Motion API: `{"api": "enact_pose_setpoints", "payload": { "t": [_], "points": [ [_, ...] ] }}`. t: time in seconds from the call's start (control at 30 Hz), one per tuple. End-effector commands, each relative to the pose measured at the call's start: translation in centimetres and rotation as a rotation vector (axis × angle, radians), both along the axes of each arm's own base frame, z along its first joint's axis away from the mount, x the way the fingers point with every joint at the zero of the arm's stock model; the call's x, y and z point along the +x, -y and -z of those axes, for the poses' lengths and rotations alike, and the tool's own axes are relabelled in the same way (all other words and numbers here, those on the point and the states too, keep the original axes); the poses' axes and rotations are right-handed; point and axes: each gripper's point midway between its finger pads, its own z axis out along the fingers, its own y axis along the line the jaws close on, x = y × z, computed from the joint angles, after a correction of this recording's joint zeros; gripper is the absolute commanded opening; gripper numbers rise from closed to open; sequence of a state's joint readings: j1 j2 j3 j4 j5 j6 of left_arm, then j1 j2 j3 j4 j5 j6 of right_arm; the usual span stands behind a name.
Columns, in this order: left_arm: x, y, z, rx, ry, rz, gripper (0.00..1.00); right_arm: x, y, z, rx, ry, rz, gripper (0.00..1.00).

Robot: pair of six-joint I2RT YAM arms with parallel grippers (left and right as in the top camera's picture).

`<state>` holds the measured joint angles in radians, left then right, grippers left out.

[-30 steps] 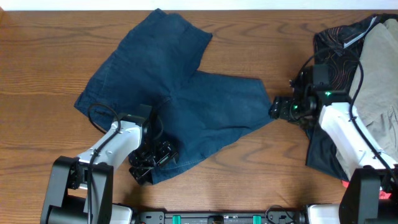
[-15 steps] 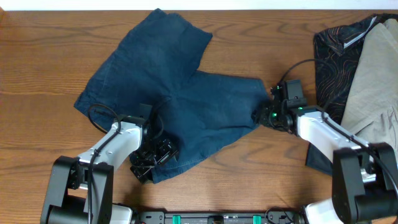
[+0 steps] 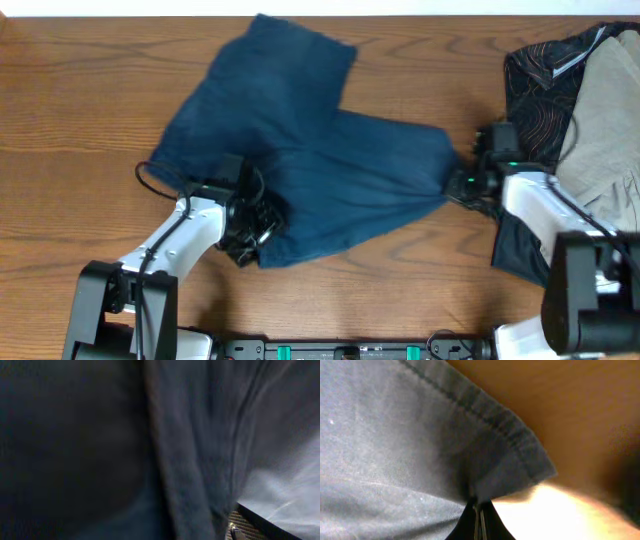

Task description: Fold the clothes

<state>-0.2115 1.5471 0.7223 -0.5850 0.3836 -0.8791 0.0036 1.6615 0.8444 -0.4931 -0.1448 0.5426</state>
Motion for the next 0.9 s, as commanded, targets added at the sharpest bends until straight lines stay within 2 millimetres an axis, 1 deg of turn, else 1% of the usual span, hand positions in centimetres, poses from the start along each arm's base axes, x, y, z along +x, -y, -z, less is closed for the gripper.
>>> {"api": "enact_pose_setpoints", "payload": {
  "t": [0.0,0.1,0.2,0.23,0.3,0.37,0.47,0.53,0.67,0.77,0.87],
  "points": [
    [1.2,-2.3,1.4,0.086,0.037,-0.021,0.76,-0.1,3.2,-2.3,-0.091,0.026,0.06,0.01],
    [1.9,-3.1,1.2,0.081,0.048,-0.054,0.75,-2.2,3.2,-2.7,-0.09,-0.041,0.059,0.02],
    [2.2,-3.0,0.7,0.025,0.063,-0.023,0.76,-3.0,2.6,-2.8,-0.089,-0.065,0.036,0.04],
    [2.1,-2.9,0.6,0.009,0.059,-0.017,0.77,-3.0,2.3,-2.8,-0.089,-0.066,0.028,0.04],
    [1.5,-2.8,0.3,-0.018,0.033,-0.006,0.83,-3.0,1.8,-2.8,-0.088,-0.065,0.01,0.06],
    [0.4,-3.0,0.3,-0.019,-0.014,-0.007,0.91,-2.9,1.3,-2.8,-0.086,-0.06,-0.005,0.07],
    [-1.1,-3.3,0.2,-0.015,-0.081,-0.018,0.99,-2.7,0.9,-2.9,-0.087,-0.049,-0.02,0.1],
    [-2.0,-3.4,0.2,-0.013,-0.12,-0.019,1.0,-2.7,0.8,-2.9,-0.088,-0.049,-0.022,0.11],
    [-3.8,-3.2,-0.5,-0.024,-0.191,-0.021,0.98,-2.7,0.8,-2.9,-0.088,-0.05,-0.021,0.12],
    [-4.0,-3.2,-1.3,-0.027,-0.181,-0.021,0.98,-2.7,0.9,-2.9,-0.09,-0.05,-0.021,0.13],
    [-3.4,-3.3,-2.5,-0.029,-0.122,-0.026,0.98,-2.7,0.9,-2.9,-0.092,-0.05,-0.021,0.13]
  ]
}}
